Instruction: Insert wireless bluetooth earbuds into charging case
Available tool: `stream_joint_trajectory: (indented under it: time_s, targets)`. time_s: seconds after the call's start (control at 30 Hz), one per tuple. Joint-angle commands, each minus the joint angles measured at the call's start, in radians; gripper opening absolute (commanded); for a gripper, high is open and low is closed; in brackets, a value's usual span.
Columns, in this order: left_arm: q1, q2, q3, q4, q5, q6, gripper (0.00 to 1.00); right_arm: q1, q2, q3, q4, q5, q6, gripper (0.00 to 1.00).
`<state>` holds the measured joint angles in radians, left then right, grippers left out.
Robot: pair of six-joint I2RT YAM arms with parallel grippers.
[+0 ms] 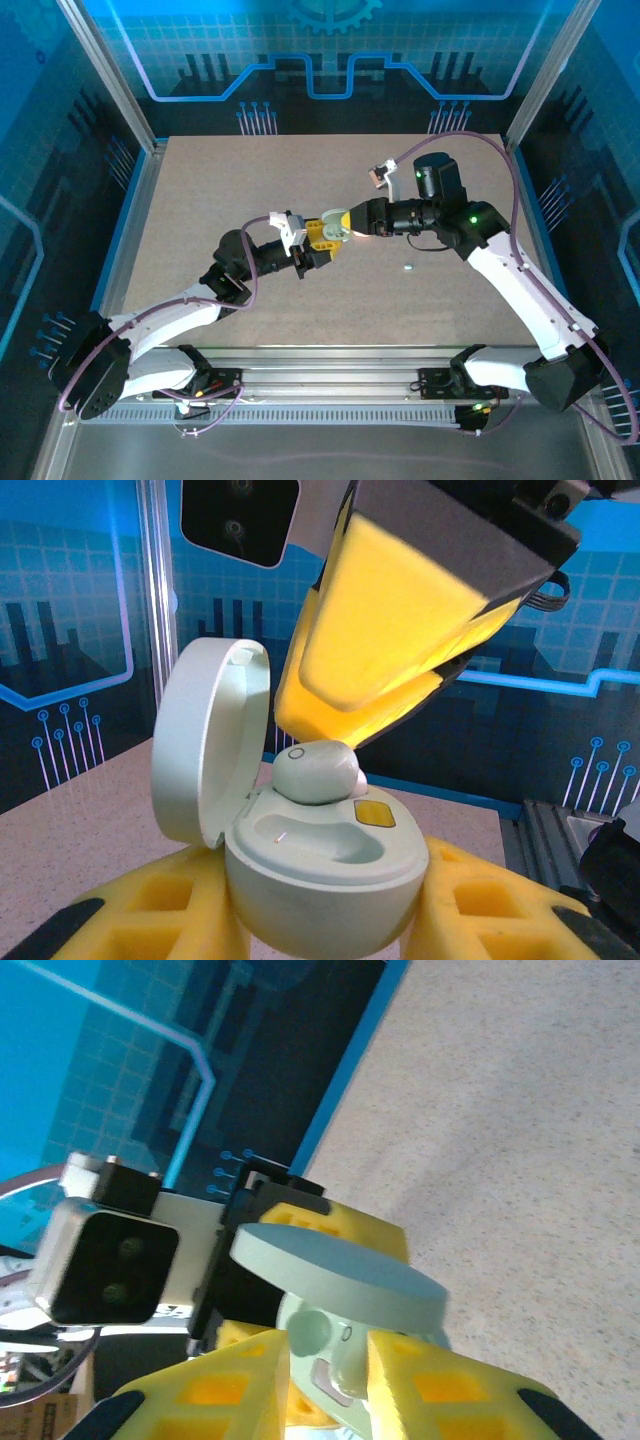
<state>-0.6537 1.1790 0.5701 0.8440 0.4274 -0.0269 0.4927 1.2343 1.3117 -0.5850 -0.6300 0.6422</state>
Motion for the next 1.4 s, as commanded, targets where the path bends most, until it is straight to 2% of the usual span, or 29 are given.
stream_joint_trajectory:
  time_s: [0.0,0.43,0.6,0.73,0.8,0.9,1.0,1.07,1.17,1.37]
  targets:
    - [-0.003,-0.008,0.019,0.050,0.019,0.000,0.33,0.015,0.015,0.037,-0.089,0.068,-0.050,0.29]
    - [-0.004,-0.007,0.018,0.052,0.018,0.000,0.33,0.018,0.009,0.068,-0.154,0.061,-0.099,0.29]
    - [-0.003,-0.011,0.019,0.052,0.019,0.001,0.33,0.018,0.010,0.116,-0.292,0.158,-0.174,0.33]
    - [-0.004,-0.016,0.015,0.046,0.018,0.007,0.33,0.007,-0.046,0.107,-0.247,0.165,-0.172,0.35]
    - [-0.004,-0.020,0.014,0.040,0.017,0.010,0.33,-0.008,-0.093,0.086,-0.219,0.216,-0.159,0.36]
    - [-0.004,-0.028,0.013,0.028,0.016,0.018,0.33,-0.058,-0.171,0.017,-0.220,0.389,-0.115,0.40]
    - [-0.004,-0.036,0.007,0.026,0.011,0.018,0.33,-0.176,-0.202,-0.083,-0.276,0.498,-0.040,0.40]
    - [-0.004,-0.041,0.004,0.027,0.010,0.017,0.33,-0.266,-0.198,-0.166,-0.288,0.484,0.006,0.40]
    - [-0.003,-0.047,0.002,0.023,0.007,0.016,0.33,-0.361,-0.167,-0.303,-0.235,0.395,0.041,0.41]
    - [-0.004,-0.053,0.001,0.016,0.005,0.020,0.33,-0.402,0.009,-0.415,-0.150,0.396,-0.039,0.41]
